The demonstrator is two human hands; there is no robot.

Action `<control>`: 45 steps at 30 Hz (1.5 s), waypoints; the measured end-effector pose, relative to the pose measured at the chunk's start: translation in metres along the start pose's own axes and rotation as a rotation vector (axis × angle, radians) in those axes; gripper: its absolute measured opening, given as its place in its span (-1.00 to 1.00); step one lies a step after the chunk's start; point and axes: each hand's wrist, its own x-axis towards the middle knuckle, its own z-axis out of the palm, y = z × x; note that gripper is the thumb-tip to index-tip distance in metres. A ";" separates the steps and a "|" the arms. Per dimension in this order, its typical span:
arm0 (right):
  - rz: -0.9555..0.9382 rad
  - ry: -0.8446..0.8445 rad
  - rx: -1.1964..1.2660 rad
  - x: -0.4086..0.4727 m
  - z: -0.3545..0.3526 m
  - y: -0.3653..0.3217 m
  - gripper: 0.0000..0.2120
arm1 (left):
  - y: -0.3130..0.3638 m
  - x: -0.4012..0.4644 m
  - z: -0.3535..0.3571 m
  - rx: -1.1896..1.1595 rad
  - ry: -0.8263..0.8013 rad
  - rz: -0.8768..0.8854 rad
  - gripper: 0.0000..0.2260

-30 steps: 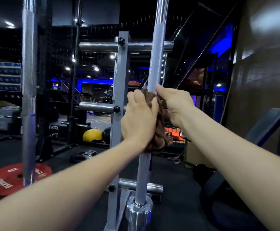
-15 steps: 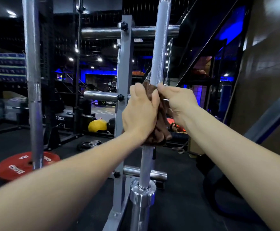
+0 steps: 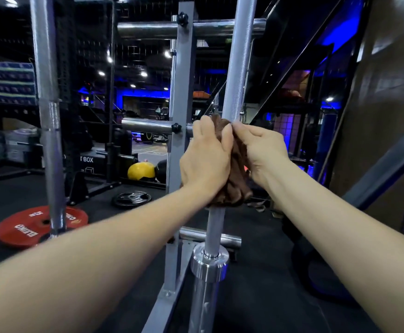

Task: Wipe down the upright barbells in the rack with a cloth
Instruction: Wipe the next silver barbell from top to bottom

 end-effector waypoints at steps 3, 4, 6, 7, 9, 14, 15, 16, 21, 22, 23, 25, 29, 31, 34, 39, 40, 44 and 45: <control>-0.015 -0.013 0.015 0.001 -0.001 0.006 -0.70 | -0.023 -0.036 0.004 0.039 -0.041 -0.005 -0.71; -0.020 -0.008 0.017 -0.001 0.000 0.008 -0.68 | -0.032 -0.054 0.005 0.055 -0.096 -0.029 -0.76; -0.030 0.002 0.013 -0.006 0.000 0.009 -0.75 | -0.044 -0.081 0.003 0.086 -0.216 -0.076 -0.80; -0.031 0.010 0.014 -0.008 0.000 0.009 -0.84 | -0.047 -0.086 0.003 0.105 -0.240 -0.083 -0.80; -0.018 0.036 -0.006 -0.011 0.000 0.010 -0.91 | -0.048 -0.083 0.000 0.151 -0.232 -0.053 -0.78; -0.030 0.027 0.002 -0.010 -0.001 0.012 -0.83 | -0.013 -0.016 0.002 -0.003 -0.028 0.015 -0.66; -0.016 0.024 0.024 -0.010 -0.001 0.012 -0.87 | -0.009 -0.010 0.002 -0.013 -0.003 0.021 -0.65; -0.004 0.016 0.049 -0.010 -0.001 0.013 -0.89 | -0.010 -0.011 0.004 -0.005 -0.002 0.029 -0.65; 0.030 -0.024 0.100 -0.017 -0.005 0.021 -0.85 | -0.047 -0.077 0.006 0.133 -0.210 -0.030 -0.68; 0.043 -0.023 0.100 -0.019 -0.005 0.022 -0.85 | -0.051 -0.086 0.005 0.154 -0.262 -0.061 -0.73; 0.054 -0.016 0.100 -0.021 -0.005 0.021 -0.86 | -0.054 -0.089 0.004 0.186 -0.287 -0.070 -0.75; 0.074 0.008 0.095 -0.024 -0.004 0.018 -0.88 | -0.055 -0.082 0.000 0.221 -0.279 -0.022 -0.74; 0.037 0.017 0.038 -0.018 -0.003 0.016 -0.80 | -0.028 -0.031 0.002 0.072 -0.116 0.035 -0.65; 0.018 0.007 0.036 -0.017 -0.004 0.019 -0.85 | -0.019 -0.021 0.004 0.046 -0.064 0.020 -0.63; 0.012 -0.003 0.064 -0.017 -0.005 0.025 -0.81 | -0.036 -0.047 0.005 0.117 -0.121 0.014 -0.68; 0.021 0.013 0.124 -0.028 -0.003 0.027 -0.84 | -0.061 -0.101 -0.002 0.220 -0.396 -0.084 -0.77; 0.030 0.022 0.106 -0.028 -0.003 0.026 -0.89 | -0.061 -0.099 -0.005 0.220 -0.398 -0.066 -0.77; 0.040 0.027 0.030 -0.025 -0.003 0.021 -0.86 | -0.042 -0.057 -0.004 0.121 -0.228 0.018 -0.70; 0.029 0.026 0.016 -0.024 -0.004 0.021 -0.88 | -0.034 -0.045 -0.002 0.090 -0.179 0.026 -0.67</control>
